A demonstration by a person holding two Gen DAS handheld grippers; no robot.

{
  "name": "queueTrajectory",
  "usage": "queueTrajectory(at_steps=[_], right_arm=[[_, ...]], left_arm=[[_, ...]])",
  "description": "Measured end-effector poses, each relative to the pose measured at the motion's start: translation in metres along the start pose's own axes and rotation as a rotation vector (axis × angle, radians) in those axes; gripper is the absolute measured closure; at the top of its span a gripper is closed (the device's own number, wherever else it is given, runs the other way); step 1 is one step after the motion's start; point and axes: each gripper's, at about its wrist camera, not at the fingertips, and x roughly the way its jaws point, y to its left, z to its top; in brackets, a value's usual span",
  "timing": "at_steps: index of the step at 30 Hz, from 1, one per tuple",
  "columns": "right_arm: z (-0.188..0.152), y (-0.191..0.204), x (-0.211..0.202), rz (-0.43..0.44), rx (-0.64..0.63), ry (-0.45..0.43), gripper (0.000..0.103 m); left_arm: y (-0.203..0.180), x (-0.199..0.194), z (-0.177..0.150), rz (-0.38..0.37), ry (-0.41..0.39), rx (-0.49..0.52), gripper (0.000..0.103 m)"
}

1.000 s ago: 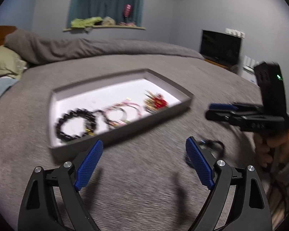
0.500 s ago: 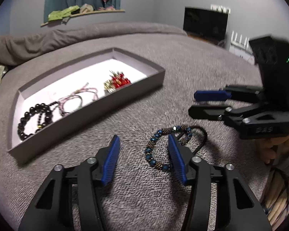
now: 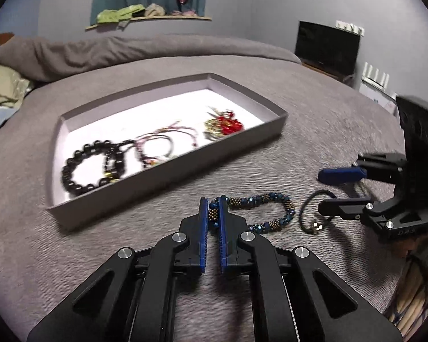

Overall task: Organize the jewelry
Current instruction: 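Grasp the blue bead bracelet with the left tool while the right tool grasps the black hair tie, then carry the blue bead bracelet and black hair tie into the box with both tools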

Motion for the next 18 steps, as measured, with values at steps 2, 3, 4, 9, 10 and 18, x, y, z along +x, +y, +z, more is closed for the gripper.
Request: queueTrajectory(at_steps=[2,3,4,9,10,18], right_arm=[[-0.001,0.001,0.003,-0.001,-0.006,0.013,0.078],[-0.002,0.003,0.004,-0.002,-0.014,0.021,0.089],[-0.002,0.005,0.005,-0.005,-0.024,0.027,0.094],[-0.003,0.012,0.004,-0.005,-0.052,0.022,0.100],[-0.002,0.012,0.003,-0.004,-0.052,0.017,0.100],[0.013,0.007,-0.013,0.006,-0.005,-0.080,0.100]], left_arm=[[0.006,-0.002,0.000,0.003,-0.007,-0.013,0.095],[0.008,-0.004,0.000,0.007,-0.012,-0.019,0.095],[0.010,-0.006,0.000,0.008,-0.016,-0.022,0.095],[0.015,-0.014,0.003,0.005,-0.044,-0.035,0.095],[0.014,-0.015,0.003,0.004,-0.050,-0.035,0.095],[0.011,-0.024,0.010,0.004,-0.098,-0.030,0.095]])
